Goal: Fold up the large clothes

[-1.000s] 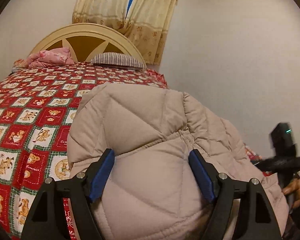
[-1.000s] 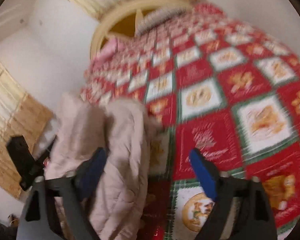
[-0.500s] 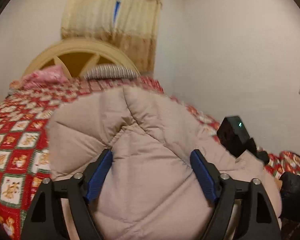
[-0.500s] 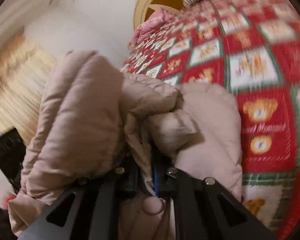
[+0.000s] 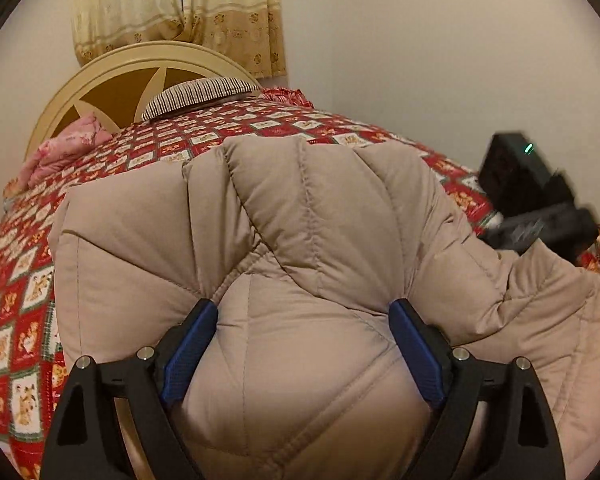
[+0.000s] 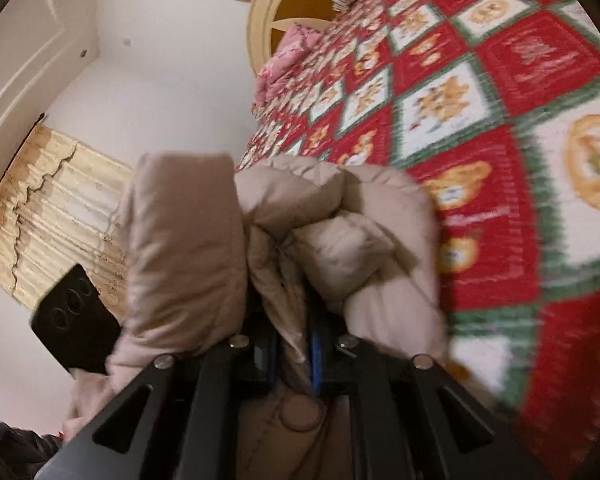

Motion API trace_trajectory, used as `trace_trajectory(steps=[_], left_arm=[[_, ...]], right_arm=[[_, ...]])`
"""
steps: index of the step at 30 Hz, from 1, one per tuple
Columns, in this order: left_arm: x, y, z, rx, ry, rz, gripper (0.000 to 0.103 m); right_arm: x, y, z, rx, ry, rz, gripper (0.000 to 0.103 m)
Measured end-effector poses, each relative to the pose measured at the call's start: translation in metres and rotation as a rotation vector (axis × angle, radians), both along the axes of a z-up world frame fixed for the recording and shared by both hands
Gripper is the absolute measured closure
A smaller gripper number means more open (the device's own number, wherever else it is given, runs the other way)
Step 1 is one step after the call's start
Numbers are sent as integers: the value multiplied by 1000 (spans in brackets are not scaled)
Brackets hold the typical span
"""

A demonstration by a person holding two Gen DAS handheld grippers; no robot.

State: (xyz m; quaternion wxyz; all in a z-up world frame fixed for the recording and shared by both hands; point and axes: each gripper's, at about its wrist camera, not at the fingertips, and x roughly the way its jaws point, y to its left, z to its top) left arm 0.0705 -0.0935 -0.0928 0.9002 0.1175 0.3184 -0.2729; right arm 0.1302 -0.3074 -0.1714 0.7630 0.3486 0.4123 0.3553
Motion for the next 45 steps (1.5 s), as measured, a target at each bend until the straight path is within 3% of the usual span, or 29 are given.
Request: trace_trajectory(steps=[1,2,4,7,10,13,15,18,22,23,25,26,29,32,34,36,39,40,42,45], left_arm=[[0,0,-1,5,-2,0,16],[0,1,-2,7,-2,0,16],[1,-1,-3,19,-2,2,16],[-3,-6,-5,48,-17,6,15],[-7,-8,-5,57,-33,9,15],[-12,-3,-4,40,-57,15,15],[-16,-2,-4,40,-74,18,15],[-17,1,-3,30,-84,19,15],[-19,14,-1,-53,-88,-2,15],[-21,19,1,-90,-90,-17,15],[-21,39,5,-221,-70,-50,15],[-20,48,6,-281,-51,-55,15],[-17,87,10,-464,37,-20,15],[-30,146,16,-659,81,129,15],[-37,173,13,-678,86,262,15],[-35,182,2,-661,121,322,15],[-20,161,-27,-676,294,239,14],[-20,149,-34,-682,305,218,6],[-16,130,-39,-652,280,205,2],[2,132,-55,-734,403,177,1]], right_arm=[[-5,-7,3,-1,14,-24,77],[-15,-19,13,-24,8,-77,55],[-35,-33,33,-100,-56,-143,28],[-65,-35,80,-225,-167,-161,24],[-77,-22,110,-242,-208,-151,2],[-69,10,125,-337,-210,-123,0],[-60,25,119,-429,-165,-135,0],[-48,35,96,-457,-101,-131,0],[-48,39,58,-509,-36,-87,0],[-48,32,48,-471,-4,-105,0],[-45,14,17,-275,78,-104,0],[-47,10,10,-229,55,-107,0],[-54,19,15,-313,-18,-80,0],[-57,17,13,-313,-47,-71,0],[-61,16,12,-309,-78,-69,0],[-65,17,12,-311,-105,-60,1],[-63,28,15,-305,-118,-18,5],[-63,30,14,-299,-120,-8,6],[-61,32,12,-293,-120,-7,6],[-59,31,9,-279,-106,-3,6]])
